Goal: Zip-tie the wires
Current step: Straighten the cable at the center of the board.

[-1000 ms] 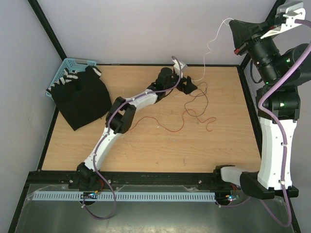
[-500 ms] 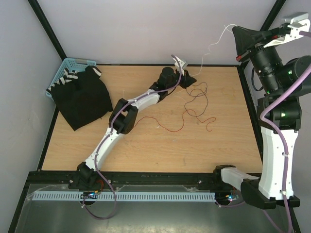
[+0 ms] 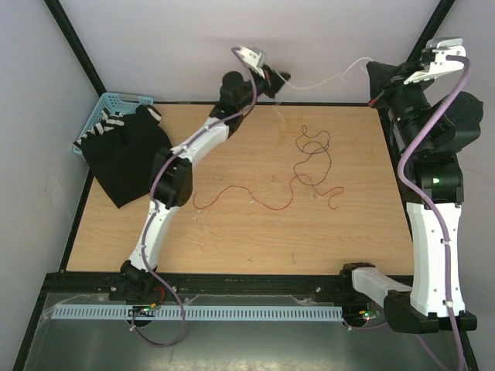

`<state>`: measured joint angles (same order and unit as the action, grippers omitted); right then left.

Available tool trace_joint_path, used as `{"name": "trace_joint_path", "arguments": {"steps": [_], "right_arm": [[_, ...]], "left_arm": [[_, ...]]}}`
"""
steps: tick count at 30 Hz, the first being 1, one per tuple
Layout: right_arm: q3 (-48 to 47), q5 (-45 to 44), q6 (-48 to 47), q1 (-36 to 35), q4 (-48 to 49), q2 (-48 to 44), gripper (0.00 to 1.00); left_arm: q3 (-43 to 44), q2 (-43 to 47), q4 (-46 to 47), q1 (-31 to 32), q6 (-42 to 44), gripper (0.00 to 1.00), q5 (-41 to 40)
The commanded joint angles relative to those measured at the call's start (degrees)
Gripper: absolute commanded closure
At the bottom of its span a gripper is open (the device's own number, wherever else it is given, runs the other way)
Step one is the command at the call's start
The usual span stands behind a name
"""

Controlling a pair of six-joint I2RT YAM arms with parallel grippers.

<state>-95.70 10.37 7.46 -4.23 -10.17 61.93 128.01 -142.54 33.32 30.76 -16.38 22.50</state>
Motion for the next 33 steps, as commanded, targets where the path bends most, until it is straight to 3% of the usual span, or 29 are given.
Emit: {"name": "trace_joint_path", "arguments": {"steps": [1, 10, 16, 21, 24, 28, 33], "right_arm": [[2.6, -0.41, 0.73, -0.18, 1.92, -1.04, 1.0], [8.54, -2.61, 0.48, -0.17, 2.01, -1.14, 1.0], [11.99, -1.05, 0.27, -0.17, 2.05, -1.93, 1.0], [16.01, 2.76, 0.95, -0.16, 1.44, -1.65, 1.0], [19.35, 4.6, 1.85, -0.19, 1.38, -0.76, 1.0], [24.41, 6.4, 3.05, -0.17, 1.29, 0.37, 1.0], [31.86, 8.97, 4.2, -0.25, 1.3, 1.17, 1.0]], "left_arm": [[2.74, 8.74, 10.46, -0.57, -1.34, 1.0, -1.96], [-13.73, 18.93, 24.77, -3.5, 0.29, 1.0, -4.56], [-42.72, 36.89, 22.85, -4.76, 15.08, 1.0, -7.28], [-62.04, 50.92, 10.28, -5.19, 26.47, 1.0, -17.92], [-69.05, 58.0, 2.3, -5.3, 28.16, 1.0, -23.52], [-73.15, 65.54, -12.22, -4.82, 31.36, 1.0, -31.57], [-74.8, 68.9, -24.18, -4.12, 34.28, 1.0, -41.15]]}}
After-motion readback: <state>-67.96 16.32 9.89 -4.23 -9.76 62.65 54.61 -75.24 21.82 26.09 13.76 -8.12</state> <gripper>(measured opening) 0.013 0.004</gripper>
